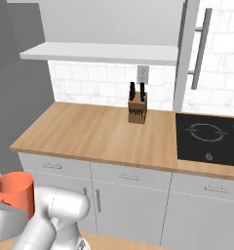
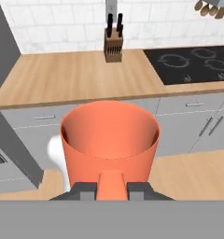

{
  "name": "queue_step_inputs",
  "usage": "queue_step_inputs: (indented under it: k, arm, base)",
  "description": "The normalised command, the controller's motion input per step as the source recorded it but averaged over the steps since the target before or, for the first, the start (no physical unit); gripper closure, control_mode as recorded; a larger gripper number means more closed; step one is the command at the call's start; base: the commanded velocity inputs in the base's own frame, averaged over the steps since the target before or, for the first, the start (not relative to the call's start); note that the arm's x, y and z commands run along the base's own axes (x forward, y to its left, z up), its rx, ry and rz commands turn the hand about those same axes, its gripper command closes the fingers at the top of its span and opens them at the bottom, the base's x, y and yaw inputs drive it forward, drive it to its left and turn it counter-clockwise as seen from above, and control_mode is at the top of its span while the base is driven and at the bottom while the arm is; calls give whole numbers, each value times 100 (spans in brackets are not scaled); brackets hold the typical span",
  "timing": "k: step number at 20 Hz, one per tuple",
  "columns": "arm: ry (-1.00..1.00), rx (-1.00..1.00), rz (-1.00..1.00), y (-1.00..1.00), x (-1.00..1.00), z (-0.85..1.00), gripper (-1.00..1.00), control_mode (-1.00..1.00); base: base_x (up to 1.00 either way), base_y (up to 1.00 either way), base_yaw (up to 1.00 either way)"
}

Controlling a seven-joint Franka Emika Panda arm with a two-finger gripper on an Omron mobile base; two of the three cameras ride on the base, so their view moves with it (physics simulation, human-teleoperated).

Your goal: Gather all objects into one cabinet and sort the glasses and bowls to opposite sides.

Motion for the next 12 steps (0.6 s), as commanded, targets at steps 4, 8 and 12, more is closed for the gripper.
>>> queue_step_inputs:
  k: [4, 8, 12]
  arm:
    - [0, 0, 0, 0, 0, 0, 100, 100]
    - [0, 0, 0, 0, 0, 0, 100, 100]
    - [0, 0, 0, 0, 0, 0, 100, 100]
  base:
    - [-10, -81, 0]
    - [44, -100, 0]
    - [64, -100, 0]
